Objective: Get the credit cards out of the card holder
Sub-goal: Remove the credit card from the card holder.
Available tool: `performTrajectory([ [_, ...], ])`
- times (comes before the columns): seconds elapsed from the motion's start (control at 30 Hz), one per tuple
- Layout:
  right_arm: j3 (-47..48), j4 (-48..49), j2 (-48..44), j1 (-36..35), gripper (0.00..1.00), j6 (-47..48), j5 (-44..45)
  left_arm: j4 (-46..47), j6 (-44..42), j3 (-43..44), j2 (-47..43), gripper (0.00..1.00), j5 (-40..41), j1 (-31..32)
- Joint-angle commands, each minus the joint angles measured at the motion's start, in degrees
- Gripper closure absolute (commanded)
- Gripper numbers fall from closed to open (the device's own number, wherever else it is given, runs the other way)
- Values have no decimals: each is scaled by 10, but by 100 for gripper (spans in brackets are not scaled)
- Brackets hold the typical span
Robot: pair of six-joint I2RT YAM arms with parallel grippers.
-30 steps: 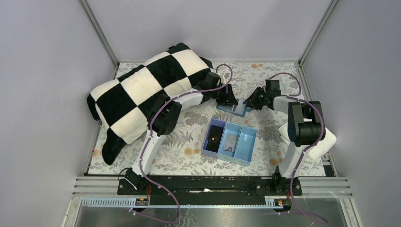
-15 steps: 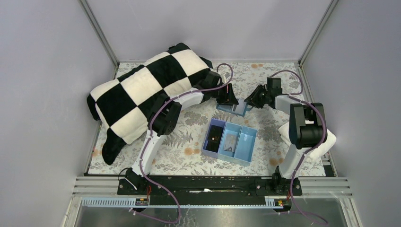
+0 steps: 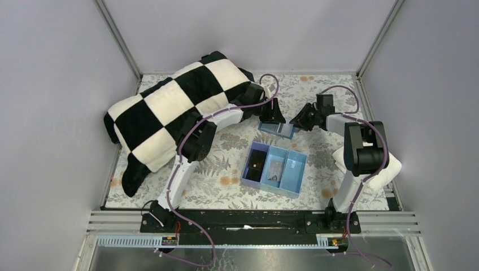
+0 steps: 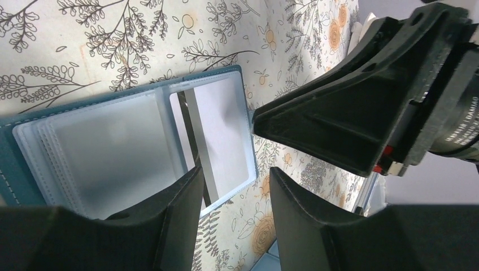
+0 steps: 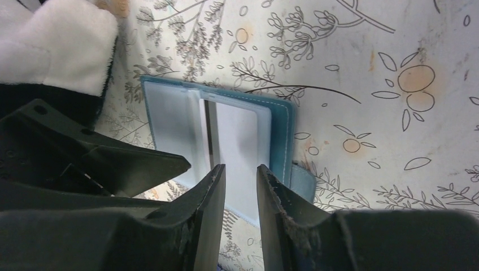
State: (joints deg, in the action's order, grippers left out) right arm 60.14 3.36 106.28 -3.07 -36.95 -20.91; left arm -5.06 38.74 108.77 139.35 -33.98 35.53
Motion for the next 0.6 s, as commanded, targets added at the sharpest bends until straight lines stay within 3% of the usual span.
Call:
performTrajectory([
  [0.0, 4, 2, 20, -5, 66, 0, -13, 0, -20, 23, 3, 49, 5, -5],
  [0.57, -11, 4, 26, -5, 67, 0, 0, -10, -30, 16, 1, 50, 1, -5],
])
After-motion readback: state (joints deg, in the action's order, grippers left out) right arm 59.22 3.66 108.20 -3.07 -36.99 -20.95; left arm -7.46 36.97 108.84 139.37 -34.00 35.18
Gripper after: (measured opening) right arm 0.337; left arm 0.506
